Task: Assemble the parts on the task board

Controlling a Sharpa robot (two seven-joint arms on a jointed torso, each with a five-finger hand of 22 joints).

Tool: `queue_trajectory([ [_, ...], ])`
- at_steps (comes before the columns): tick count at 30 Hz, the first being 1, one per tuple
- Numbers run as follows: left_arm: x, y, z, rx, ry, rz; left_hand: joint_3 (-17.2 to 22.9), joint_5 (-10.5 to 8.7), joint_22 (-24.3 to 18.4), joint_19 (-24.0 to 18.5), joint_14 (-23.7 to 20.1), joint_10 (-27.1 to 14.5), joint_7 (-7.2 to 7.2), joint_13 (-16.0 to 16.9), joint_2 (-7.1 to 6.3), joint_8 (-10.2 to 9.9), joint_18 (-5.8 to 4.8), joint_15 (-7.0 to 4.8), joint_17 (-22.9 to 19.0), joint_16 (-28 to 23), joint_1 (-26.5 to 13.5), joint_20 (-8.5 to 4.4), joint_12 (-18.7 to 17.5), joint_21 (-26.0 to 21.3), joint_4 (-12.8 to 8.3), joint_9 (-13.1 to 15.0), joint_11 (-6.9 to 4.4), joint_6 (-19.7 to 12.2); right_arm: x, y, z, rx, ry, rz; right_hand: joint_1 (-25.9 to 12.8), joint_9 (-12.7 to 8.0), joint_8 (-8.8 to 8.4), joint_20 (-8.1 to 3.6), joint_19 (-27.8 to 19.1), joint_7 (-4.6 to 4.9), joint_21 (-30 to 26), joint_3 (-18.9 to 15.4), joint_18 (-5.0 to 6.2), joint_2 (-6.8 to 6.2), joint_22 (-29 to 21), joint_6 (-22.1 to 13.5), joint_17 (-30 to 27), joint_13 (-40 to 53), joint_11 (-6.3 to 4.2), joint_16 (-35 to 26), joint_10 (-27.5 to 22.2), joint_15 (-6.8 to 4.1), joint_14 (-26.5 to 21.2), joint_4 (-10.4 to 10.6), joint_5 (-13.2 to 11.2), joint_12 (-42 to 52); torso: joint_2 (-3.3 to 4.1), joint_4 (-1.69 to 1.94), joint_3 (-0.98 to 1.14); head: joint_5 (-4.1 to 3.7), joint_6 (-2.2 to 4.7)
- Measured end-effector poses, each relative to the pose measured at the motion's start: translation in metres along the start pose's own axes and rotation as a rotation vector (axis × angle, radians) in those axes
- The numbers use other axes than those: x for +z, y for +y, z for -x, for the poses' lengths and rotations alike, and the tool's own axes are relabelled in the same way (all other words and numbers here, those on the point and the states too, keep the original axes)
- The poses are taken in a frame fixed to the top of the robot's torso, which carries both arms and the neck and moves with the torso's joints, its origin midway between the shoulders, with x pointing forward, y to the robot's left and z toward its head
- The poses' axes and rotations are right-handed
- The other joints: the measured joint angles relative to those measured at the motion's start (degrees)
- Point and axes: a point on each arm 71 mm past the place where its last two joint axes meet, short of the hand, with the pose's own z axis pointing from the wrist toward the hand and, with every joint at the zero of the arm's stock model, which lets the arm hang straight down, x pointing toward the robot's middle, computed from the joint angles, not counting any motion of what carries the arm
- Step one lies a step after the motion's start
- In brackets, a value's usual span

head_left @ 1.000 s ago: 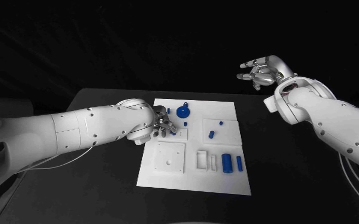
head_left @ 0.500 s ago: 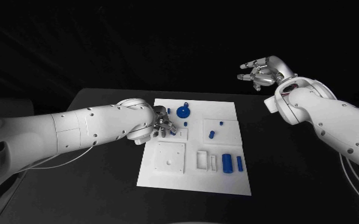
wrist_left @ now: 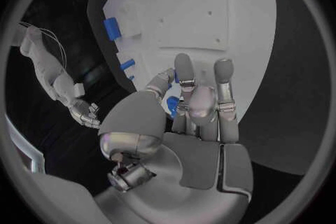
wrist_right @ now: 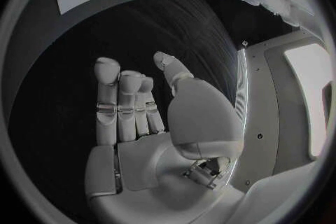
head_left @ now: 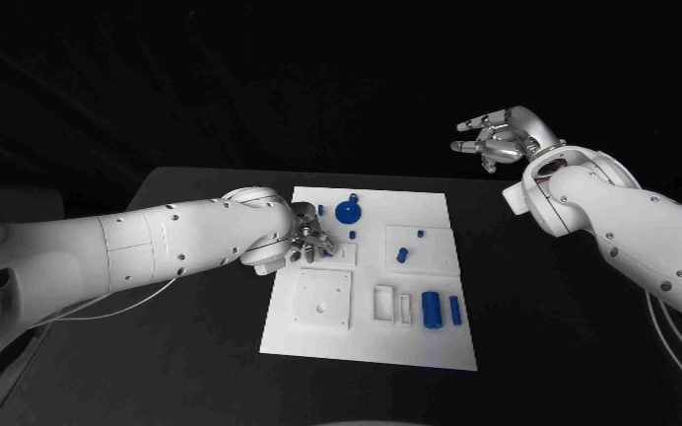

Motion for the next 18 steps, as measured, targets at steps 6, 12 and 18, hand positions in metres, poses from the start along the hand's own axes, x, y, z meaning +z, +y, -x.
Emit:
queue_trajectory([
  [6, 0.0005, -0.0006, -0.0005, 0.004, 0.007, 0.0, 0.0, -0.08, 0.3, 0.2, 0.0, 0.0, 0.0, 0.0, 0.0, 0.0, 0.0, 0.01, 0.0, 0.0, 0.0, 0.17, 0.0, -0.2, 0.3, 5.4, 0.0, 0.0, 0.0, -0.0002, -0.0001, 0.0, 0.002, -0.001, 0.0, 0.0, 0.0, 0.0, 0.0, 0.0, 0.0, 0.2, 0.0, 0.0, 0.0, 0.0, -0.1, 0.0, 0.05, 0.0, 0.1, 0.0, 0.0, 0.2, 0.0, 0.0, 0.0, 0.01, 0.03, 0.0, 0.0],
  [12, 0.0017, -0.0024, -0.0006, 0.007, 0.008, 0.0, -0.2, -0.46, 0.6, 0.2, 0.0, 0.0, 0.0, 0.0, 0.14, 0.0, 0.0, 0.01, 0.0, 0.0, 0.2, 0.17, 0.0, -0.6, 0.5, 13.7, 0.01, 0.0, 0.0002, -0.0001, -0.0007, 0.0, 0.005, -0.002, 0.0, 0.0, 0.0, 0.0, 0.0, -0.01, 0.0, 0.2, 0.0, 0.0, 0.0, 0.0, -0.1, 0.0, 0.05, 0.0, 0.1, 0.0, 0.0, 0.2, 0.3, 0.0, 0.01, -0.02, 0.03, -0.02, 0.0],
  [18, 0.0032, -0.0035, 0.0, 0.008, 0.007, 0.001, 0.0, -0.67, 0.7, 0.2, 0.1, 0.6, 0.25, 0.0, 0.3, 0.3, 0.0, 0.12, 0.1, 0.0, 0.3, 0.17, 0.0, -0.6, 0.8, 17.0, 0.63, 0.8, 0.0005, -0.0004, -0.0012, 0.0, 0.006, -0.003, 0.0, 0.0, 0.0, 0.0, 0.0, -0.1, 0.0, 0.2, 0.0, 0.0, 0.0, -0.1, -0.1, 0.0, 0.05, 0.0, 0.1, 0.0, 0.0, 0.2, 0.3, 0.0, 0.03, -0.03, 0.03, -0.07, 0.04],
])
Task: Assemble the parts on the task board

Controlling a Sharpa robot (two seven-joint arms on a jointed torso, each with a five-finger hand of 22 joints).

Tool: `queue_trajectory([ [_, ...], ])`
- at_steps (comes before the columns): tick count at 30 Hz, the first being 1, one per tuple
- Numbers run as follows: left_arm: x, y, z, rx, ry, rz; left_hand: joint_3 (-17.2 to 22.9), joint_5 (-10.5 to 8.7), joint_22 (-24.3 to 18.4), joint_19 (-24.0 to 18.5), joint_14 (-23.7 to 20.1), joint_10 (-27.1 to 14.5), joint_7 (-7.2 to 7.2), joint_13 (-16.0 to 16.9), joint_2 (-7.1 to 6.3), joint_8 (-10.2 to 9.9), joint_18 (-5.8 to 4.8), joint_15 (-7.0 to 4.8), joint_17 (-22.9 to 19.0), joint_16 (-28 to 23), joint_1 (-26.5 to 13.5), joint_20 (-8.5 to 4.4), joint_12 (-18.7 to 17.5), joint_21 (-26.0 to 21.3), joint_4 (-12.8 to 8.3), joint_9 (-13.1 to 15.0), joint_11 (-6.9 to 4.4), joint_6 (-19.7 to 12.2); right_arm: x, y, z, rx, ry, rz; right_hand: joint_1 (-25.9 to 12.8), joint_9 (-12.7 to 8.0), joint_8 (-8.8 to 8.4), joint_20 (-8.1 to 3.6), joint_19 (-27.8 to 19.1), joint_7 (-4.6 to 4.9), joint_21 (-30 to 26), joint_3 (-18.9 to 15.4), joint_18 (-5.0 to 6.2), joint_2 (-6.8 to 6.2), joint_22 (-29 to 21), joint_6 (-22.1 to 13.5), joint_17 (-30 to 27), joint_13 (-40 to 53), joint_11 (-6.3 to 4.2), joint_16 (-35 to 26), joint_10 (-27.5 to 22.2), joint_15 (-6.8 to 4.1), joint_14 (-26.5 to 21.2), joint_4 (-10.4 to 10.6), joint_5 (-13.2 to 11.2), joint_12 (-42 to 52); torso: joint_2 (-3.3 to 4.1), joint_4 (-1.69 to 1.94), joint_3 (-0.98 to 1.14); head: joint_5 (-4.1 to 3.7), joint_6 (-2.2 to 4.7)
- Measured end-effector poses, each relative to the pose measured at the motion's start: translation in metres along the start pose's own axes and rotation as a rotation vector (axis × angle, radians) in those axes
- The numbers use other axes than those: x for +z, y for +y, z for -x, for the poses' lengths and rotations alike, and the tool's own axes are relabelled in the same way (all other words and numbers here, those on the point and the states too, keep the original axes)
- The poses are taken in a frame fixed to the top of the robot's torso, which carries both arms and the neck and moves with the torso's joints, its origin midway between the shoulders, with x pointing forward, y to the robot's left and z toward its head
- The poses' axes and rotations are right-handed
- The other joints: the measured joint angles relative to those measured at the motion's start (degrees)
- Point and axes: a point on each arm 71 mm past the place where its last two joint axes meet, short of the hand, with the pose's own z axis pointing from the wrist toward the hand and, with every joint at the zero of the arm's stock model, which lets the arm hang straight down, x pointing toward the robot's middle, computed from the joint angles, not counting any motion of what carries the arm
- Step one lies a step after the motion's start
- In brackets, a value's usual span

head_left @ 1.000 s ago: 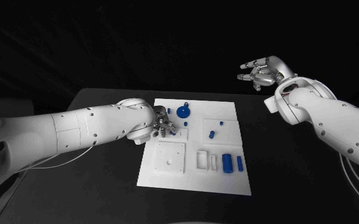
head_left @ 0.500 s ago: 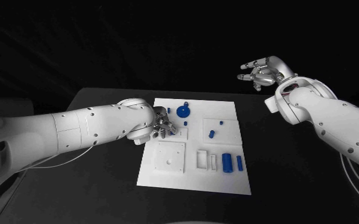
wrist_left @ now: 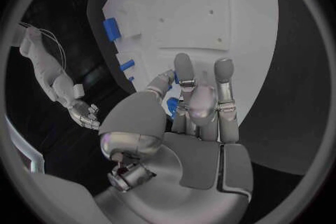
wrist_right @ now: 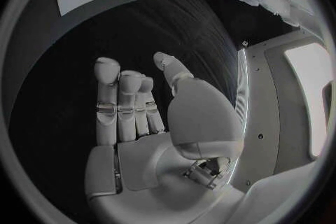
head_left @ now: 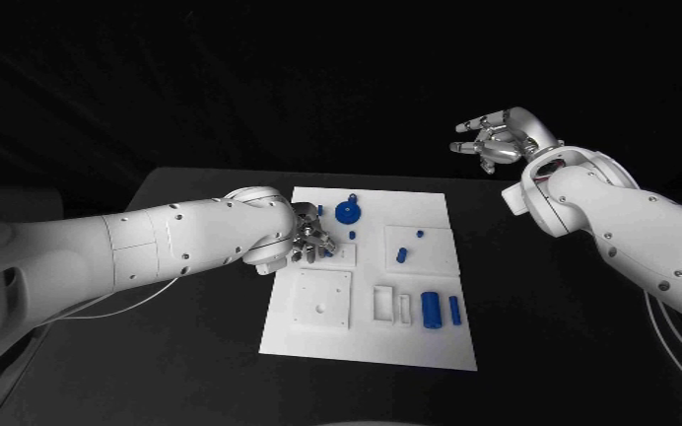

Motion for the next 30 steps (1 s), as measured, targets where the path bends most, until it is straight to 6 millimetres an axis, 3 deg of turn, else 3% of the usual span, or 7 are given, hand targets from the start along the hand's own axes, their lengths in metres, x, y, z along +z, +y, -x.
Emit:
queue_trajectory([
  [1, 0.0003, -0.0007, -0.0001, 0.001, 0.0, -0.001, -0.1, -0.01, 0.1, 0.0, 0.0, 0.4, 0.1, 0.0, 0.14, 0.1, 0.0, 0.01, 0.0, 0.0, 0.1, 0.0, 0.0, 0.0, 0.1, 0.0, 0.45, 0.6, 0.0001, 0.0, -0.0002, 0.0, 0.0, 0.0, 0.0, 0.0, 0.0, 0.0, 0.0, 0.0, 0.0, 0.0, 0.0, 0.0, 0.0, 0.0, 0.0, 0.0, 0.0, 0.0, 0.0, 0.0, 0.0, 0.0, 0.0, 0.0, 0.0, -0.01, 0.0, -0.02, 0.03],
  [28, 0.0035, -0.0079, -0.0014, 0.045, 0.033, 0.006, -0.1, -0.01, 0.8, 0.4, 0.0, 0.5, 0.12, -0.2, 0.43, 0.0, -0.01, 0.21, -0.3, 0.0, 1.0, 0.0, 0.0, -0.8, 0.1, -0.1, 0.46, 0.7, 0.0011, -0.0013, -0.0026, 0.001, 0.014, -0.006, 0.0, 0.0, 0.0, 0.0, 0.0, -0.01, -0.2, 0.2, 0.0, 0.0, 0.0, 0.0, -0.1, 0.0, 0.01, 0.0, 0.0, 0.0, 0.0, 0.2, 0.2, 0.0, -0.04, 0.03, 0.04, -0.29, -0.23],
  [30, 0.0035, -0.008, -0.0012, 0.048, 0.034, 0.006, -0.2, -1.45, 0.8, 0.4, 0.0, 0.5, 0.12, -0.2, 0.32, 0.0, 0.0, 0.21, -0.4, -0.2, 1.1, 0.0, 0.0, -1.0, 0.0, -0.1, 0.46, 0.7, 0.0011, -0.0015, -0.0025, 0.0, 0.014, -0.006, 0.0, 0.0, 0.0, 0.0, 0.0, -0.02, -0.2, 0.2, 0.0, -0.03, 0.0, 0.0, -0.1, -0.1, 0.01, 0.0, 0.0, 0.0, 0.0, 0.2, 0.2, 0.0, -0.04, 0.03, 0.03, -0.31, -0.21],
])
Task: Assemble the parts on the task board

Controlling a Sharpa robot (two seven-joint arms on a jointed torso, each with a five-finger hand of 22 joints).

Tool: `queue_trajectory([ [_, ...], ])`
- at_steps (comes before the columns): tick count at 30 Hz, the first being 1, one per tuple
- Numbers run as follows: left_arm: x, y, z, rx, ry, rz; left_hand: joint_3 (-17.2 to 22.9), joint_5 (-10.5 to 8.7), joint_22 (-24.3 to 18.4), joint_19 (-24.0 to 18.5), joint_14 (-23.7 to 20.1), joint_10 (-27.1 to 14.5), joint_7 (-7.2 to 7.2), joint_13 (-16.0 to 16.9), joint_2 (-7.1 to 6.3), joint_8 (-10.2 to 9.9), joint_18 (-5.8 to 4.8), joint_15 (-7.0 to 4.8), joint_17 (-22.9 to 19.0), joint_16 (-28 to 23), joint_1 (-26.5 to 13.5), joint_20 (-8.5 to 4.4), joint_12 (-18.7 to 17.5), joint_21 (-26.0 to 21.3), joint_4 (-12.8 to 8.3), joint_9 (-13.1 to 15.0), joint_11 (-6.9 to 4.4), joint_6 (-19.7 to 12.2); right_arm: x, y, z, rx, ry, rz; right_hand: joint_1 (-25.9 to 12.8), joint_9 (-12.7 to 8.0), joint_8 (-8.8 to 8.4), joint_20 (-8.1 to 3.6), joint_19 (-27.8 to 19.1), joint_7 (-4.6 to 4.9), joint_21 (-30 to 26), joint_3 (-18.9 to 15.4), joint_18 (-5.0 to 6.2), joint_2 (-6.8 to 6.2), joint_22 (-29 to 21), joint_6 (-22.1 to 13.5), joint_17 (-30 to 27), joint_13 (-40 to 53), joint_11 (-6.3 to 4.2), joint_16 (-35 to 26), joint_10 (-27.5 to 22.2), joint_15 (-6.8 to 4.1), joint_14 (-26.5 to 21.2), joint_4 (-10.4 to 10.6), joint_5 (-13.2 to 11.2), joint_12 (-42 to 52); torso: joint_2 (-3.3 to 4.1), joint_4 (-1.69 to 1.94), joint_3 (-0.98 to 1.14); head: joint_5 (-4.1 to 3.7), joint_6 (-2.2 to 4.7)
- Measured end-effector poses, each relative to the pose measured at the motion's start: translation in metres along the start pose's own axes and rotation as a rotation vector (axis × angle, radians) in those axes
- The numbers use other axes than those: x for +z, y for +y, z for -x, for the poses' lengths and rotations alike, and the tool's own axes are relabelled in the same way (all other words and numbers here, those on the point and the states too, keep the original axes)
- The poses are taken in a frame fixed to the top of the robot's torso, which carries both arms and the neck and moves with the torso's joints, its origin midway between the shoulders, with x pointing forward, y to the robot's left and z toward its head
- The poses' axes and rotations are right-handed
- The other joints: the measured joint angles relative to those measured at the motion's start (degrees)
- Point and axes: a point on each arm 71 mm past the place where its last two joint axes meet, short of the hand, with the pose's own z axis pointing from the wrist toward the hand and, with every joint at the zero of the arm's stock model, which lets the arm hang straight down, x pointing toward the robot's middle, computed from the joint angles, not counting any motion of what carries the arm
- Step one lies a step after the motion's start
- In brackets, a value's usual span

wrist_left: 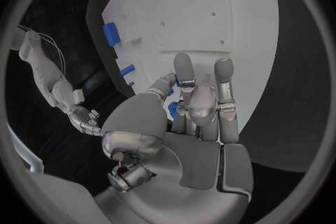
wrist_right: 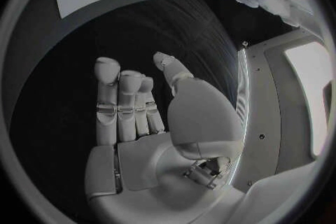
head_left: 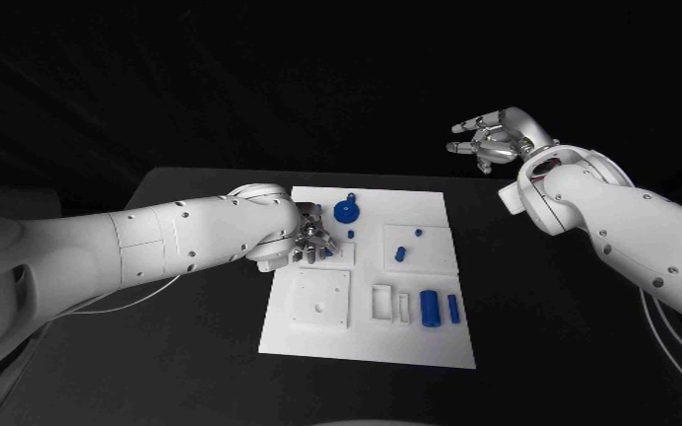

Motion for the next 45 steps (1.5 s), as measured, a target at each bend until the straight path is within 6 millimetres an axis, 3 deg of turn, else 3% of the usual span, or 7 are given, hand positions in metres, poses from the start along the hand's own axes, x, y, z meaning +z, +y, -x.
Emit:
queue_trajectory([
  [2, 0.0, 0.0, 0.0, 0.006, -0.001, 0.0, -0.4, -3.51, 0.1, 0.0, 0.0, 0.0, 0.0, 0.0, -0.13, 0.0, 0.0, 0.0, 0.0, 0.0, 0.2, 0.0, 0.0, -0.2, -0.1, 0.0, 0.0, 0.0, 0.0, 0.0, 0.0, 0.0, 0.0, -0.001, -0.2, 0.0, 0.0, 0.0, 0.0, 0.02, 0.0, 0.0, 0.0, -0.2, 0.0, 0.0, 0.0, 0.0, 0.0, 0.0, 0.0, 0.0, 0.0, 0.0, 0.0, 0.0, 0.0, 0.01, -0.01, -0.03, 0.02],
  [4, 0.0, 0.0, 0.001, 0.011, -0.004, 0.0, -2.4, -10.99, 0.2, 0.2, 0.0, 0.0, -0.59, 0.0, 0.11, 0.0, 0.02, 0.0, 0.0, 0.0, 0.8, 0.21, 0.0, -0.3, 1.4, 0.1, 0.0, 0.6, 0.0, 0.0, 0.0, 0.0, 0.001, -0.001, -0.2, 0.0, 0.0, 0.0, 0.0, 0.14, 0.0, 0.0, 0.0, -0.2, 0.0, 0.1, 0.0, 0.0, -0.02, 0.0, 0.0, 0.0, 0.0, 0.0, 0.0, 0.0, 0.0, 0.01, -0.03, -0.05, 0.04],
  [6, 0.0, 0.0, 0.001, 0.018, -0.006, 0.002, -4.7, -16.25, 0.2, 0.2, 0.0, -1.2, -6.34, 0.0, -0.33, 0.0, 0.01, -0.01, 0.0, 0.0, 1.3, 0.21, 0.0, -0.5, 3.6, 0.6, -1.14, 9.7, 0.0, -0.001, 0.0, 0.0, 0.001, -0.001, -0.2, 0.0, 0.0, 0.0, 0.0, 0.14, 0.0, 0.0, 0.0, -0.2, 0.0, 0.1, 0.0, 0.0, -0.13, 0.0, -0.1, 0.0, 0.0, 0.0, 0.0, 0.0, 0.0, 0.01, -0.03, -0.06, 0.04],
  [9, 0.001, 0.002, 0.0, 0.03, -0.009, 0.006, -8.0, -18.24, 0.5, 0.2, 0.0, -1.3, -7.23, 0.0, -1.33, 0.0, 0.01, -0.01, -0.1, 0.0, 2.3, 0.21, 0.0, -0.8, 6.9, 1.0, -1.32, 10.7, 0.0, -0.001, 0.0, 0.0, 0.002, -0.002, -0.2, 0.0, 0.0, 0.0, 0.0, 0.14, 0.0, 0.0, 0.0, -0.2, 0.0, 0.1, 0.0, 0.0, -0.14, 0.0, -0.1, 0.0, 0.0, 0.0, 0.0, 0.0, 0.01, 0.01, -0.03, -0.1, 0.05],
  [28, 0.0, 0.008, 0.001, 0.055, -0.028, 0.017, -6.0, -20.95, 1.7, 0.7, 0.0, -1.3, -7.44, -0.4, -12.01, 0.0, 0.01, -0.01, -0.2, -0.3, 0.9, -0.3, 0.0, -2.3, 17.1, 1.4, -1.32, 10.9, -0.002, -0.004, 0.0, 0.0, 0.002, -0.008, -0.2, 0.0, 0.0, 0.0, 0.0, 0.13, -0.5, -0.5, 0.0, -0.2, 0.0, 0.1, -0.1, -0.2, -0.13, -0.2, -0.1, 0.11, -0.1, 0.5, 0.5, 0.0, 0.01, 0.02, -0.07, -0.2, 0.27],
  [34, -0.002, 0.012, 0.002, 0.045, -0.03, 0.02, -4.6, -20.96, 1.9, 1.1, -0.2, -1.3, -7.54, -0.8, -17.82, 0.0, 0.01, -0.22, 0.0, -0.3, 1.9, -0.72, 0.0, -2.8, 23.4, 1.1, -1.32, 11.5, -0.002, -0.005, 0.0, 0.004, 0.003, -0.012, -0.2, 0.0, 0.0, 0.0, 0.0, 0.12, -0.6, -0.8, -0.01, -0.2, 0.0, 0.1, -0.1, -0.2, -0.12, -0.2, -0.1, 0.18, -0.2, 0.8, 0.5, 0.0, 0.01, 0.04, -0.05, -0.24, 0.41],
  [45, -0.012, 0.007, 0.016, -0.01, -0.052, -0.016, -5.9, -20.95, 1.9, 1.1, -0.5, -1.3, -6.96, -1.6, -19.32, -0.1, 0.01, -0.53, -1.4, -1.7, 1.4, -0.72, -0.9, -3.3, 25.0, -0.2, -1.32, 10.1, -0.003, -0.007, 0.0, 0.01, 0.002, -0.018, -0.2, 0.0, 0.0, 0.0, 0.0, 0.12, -0.6, -1.1, -0.01, -0.2, 0.0, 0.1, -0.2, -0.2, -0.12, -0.2, -0.1, 0.18, -0.2, 1.1, 0.5, 0.0, 0.01, 0.04, -0.03, -0.09, 0.93],
])
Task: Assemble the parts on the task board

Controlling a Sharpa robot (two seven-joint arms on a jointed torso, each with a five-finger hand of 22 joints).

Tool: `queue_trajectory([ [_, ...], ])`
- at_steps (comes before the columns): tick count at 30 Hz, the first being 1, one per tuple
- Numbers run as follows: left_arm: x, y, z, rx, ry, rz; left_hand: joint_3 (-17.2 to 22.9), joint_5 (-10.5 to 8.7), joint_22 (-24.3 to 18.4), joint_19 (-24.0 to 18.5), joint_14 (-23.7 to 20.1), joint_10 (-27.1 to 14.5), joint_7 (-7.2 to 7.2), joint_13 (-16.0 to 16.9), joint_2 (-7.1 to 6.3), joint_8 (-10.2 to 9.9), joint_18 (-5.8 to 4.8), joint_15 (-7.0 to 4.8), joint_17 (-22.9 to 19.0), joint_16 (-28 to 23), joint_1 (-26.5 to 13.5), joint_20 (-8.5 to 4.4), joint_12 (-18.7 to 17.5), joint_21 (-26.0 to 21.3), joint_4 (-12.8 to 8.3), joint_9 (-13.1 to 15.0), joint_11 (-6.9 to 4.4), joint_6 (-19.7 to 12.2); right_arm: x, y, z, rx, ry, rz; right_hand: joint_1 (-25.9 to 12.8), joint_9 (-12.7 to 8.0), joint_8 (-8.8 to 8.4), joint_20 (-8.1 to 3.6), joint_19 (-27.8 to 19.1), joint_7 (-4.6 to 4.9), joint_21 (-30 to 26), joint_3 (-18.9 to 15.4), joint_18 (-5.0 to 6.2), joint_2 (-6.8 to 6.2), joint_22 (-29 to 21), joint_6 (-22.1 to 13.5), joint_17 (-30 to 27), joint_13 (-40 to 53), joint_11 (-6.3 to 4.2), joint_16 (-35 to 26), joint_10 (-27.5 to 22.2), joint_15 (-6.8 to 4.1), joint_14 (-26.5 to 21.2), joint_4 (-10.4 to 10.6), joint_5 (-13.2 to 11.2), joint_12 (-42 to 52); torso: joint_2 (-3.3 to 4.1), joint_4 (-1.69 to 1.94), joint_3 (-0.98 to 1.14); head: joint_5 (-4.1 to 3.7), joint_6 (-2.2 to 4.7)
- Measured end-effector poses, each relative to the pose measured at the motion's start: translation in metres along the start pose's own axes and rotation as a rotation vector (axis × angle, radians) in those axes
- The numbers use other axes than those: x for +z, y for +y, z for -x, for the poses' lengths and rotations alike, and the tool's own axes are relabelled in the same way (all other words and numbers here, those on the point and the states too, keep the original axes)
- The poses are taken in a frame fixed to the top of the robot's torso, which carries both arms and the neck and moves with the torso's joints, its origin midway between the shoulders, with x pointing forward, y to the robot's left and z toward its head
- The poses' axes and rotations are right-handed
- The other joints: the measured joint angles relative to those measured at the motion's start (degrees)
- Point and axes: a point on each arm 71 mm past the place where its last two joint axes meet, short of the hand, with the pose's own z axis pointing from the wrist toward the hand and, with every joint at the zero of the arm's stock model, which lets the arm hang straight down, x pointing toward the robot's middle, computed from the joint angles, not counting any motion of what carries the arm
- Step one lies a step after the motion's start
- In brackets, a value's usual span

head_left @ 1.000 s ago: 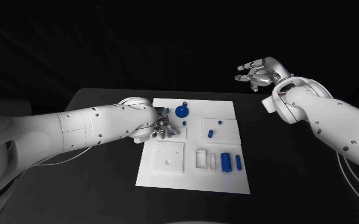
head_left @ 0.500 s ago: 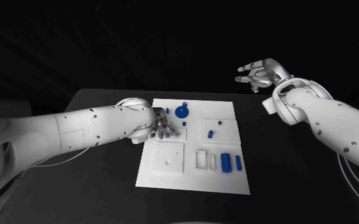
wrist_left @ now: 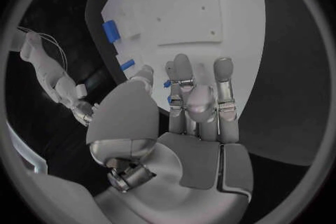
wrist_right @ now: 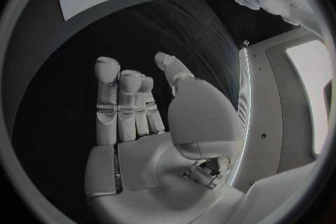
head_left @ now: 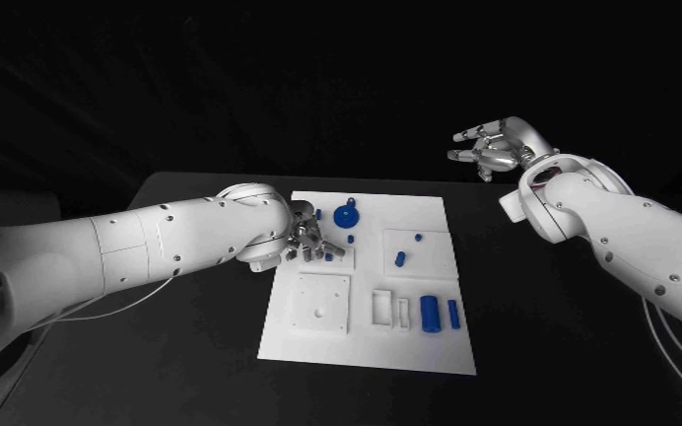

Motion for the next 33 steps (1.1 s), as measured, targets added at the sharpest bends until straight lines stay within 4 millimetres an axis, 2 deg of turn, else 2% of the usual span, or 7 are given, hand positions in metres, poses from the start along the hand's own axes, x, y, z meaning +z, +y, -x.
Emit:
queue_trajectory([
  [5, -0.007, -0.004, 0.027, -0.047, -0.039, -0.012, 0.4, 0.0, 0.0, -0.3, -0.9, 0.0, 1.38, -0.7, 1.05, -0.2, -0.9, -0.35, -4.3, -2.8, 1.1, -0.81, -2.3, -0.8, -0.4, -3.4, 0.0, -5.6, 0.0, -0.002, 0.001, 0.002, -0.002, -0.005, 0.0, 0.0, 0.0, 0.0, 0.0, 0.0, 0.0, 0.0, 0.0, 0.0, 0.0, 0.0, 0.0, 0.0, 0.01, 0.0, 0.0, 0.0, 0.0, 0.0, 0.0, 0.0, -0.01, -0.03, 0.02, 0.14, 0.34],
  [8, -0.009, -0.004, 0.052, -0.069, -0.08, -0.005, 0.5, 0.0, -0.1, -0.2, -0.9, 0.0, 1.75, -0.5, 1.43, -0.2, -0.9, -0.35, -4.7, -3.0, 1.5, -0.84, -2.6, -1.1, -0.5, -4.6, 0.0, -6.6, 0.0, -0.003, 0.001, 0.003, -0.003, -0.009, 0.0, 0.0, 0.0, 0.0, 0.0, 0.0, 0.0, 0.0, 0.0, 0.0, 0.0, 0.0, 0.0, 0.0, 0.01, 0.0, 0.0, 0.0, 0.0, 0.0, 0.0, 0.0, -0.01, -0.07, 0.02, 0.23, 0.6],
  [14, -0.005, -0.004, 0.085, -0.097, -0.132, 0.02, 0.8, 0.0, -0.1, -0.2, -1.0, -0.1, 2.8, 0.7, 2.42, -0.1, -0.9, -0.28, -5.9, -3.7, 2.0, -0.84, -4.0, -2.0, -1.9, -12.0, 0.56, -9.9, 0.001, -0.003, -0.001, 0.007, -0.002, -0.01, 0.0, 0.0, 0.0, 0.0, 0.0, -0.01, 0.0, 0.0, 0.0, 0.0, 0.0, 0.0, 0.0, 0.0, 0.01, 0.0, 0.0, 0.0, 0.0, 0.0, 0.0, 0.0, 0.11, -0.18, 0.03, 0.45, 1.05],
  [19, 0.003, -0.001, 0.105, -0.112, -0.157, 0.046, 0.5, 0.0, 0.0, 0.1, -1.4, 0.0, 4.74, 1.5, 4.8, -0.1, -0.9, 0.12, -7.0, -4.1, 1.7, -0.51, -5.1, -2.7, -4.9, -27.1, 1.64, -14.5, 0.002, -0.002, -0.002, 0.011, 0.0, -0.009, 0.0, 0.0, 0.0, 0.0, 0.0, -0.1, 0.0, 0.0, 0.0, 0.0, 0.0, -0.1, 0.0, 0.0, 0.01, 0.0, 0.0, 0.0, 0.0, 0.0, 0.2, 0.0, 0.35, -0.47, 0.03, 0.65, 1.51],
  [23, 0.009, -0.002, 0.115, -0.114, -0.163, 0.058, 0.3, 0.0, 0.0, 0.1, -1.5, 0.0, 4.75, 2.0, 5.72, 0.3, -0.9, 0.27, -7.4, -4.1, 1.4, -0.51, -5.6, -2.9, -6.9, -32.4, 1.64, -14.5, 0.002, -0.001, -0.002, 0.012, 0.001, -0.009, 0.0, 0.0, 0.0, 0.0, 0.0, -0.1, 0.0, -0.2, 0.0, 0.0, 0.0, -0.1, 0.0, -0.1, 0.02, 0.0, 0.0, 0.0, 0.0, 0.2, 0.3, 0.0, 0.61, -0.71, 0.04, 0.96, 1.86],
  [27, 0.015, -0.002, 0.121, -0.112, -0.164, 0.07, -0.2, 0.07, 0.0, 0.3, -1.7, 0.0, 4.74, 2.5, 6.9, 1.4, -0.9, 0.48, -7.8, -4.1, 0.8, -0.3, -5.9, -3.3, -8.5, -35.6, 1.64, -14.5, 0.002, 0.0, -0.003, 0.014, 0.003, -0.006, 0.0, 0.0, 0.0, 0.0, 0.0, -0.1, -0.3, 0.0, 0.0, 0.0, 0.0, -0.1, 0.0, -0.1, 0.02, 0.0, 0.0, 0.0, 0.0, 0.3, 0.3, 0.0, 0.91, -0.94, -0.03, 1.4, 2.23],
  [33, 0.022, 0.005, 0.128, -0.106, -0.162, 0.097, -0.9, 1.34, 0.0, 0.3, -1.7, 0.0, 5.17, 2.8, 8.18, 2.0, -0.89, 0.48, -8.2, -4.1, 0.7, -0.3, -6.1, -3.3, -9.9, -37.0, 1.64, -14.9, 0.001, 0.001, -0.004, 0.016, 0.004, -0.002, 0.0, 0.0, 0.0, 0.0, 0.0, -0.11, -0.3, -0.2, 0.0, 0.0, 0.0, -0.1, 0.0, -0.1, 0.1, 0.0, 0.1, 0.0, 0.0, 0.5, 0.3, 0.0, 1.4, -1.38, -0.18, 1.71, 2.72],
])
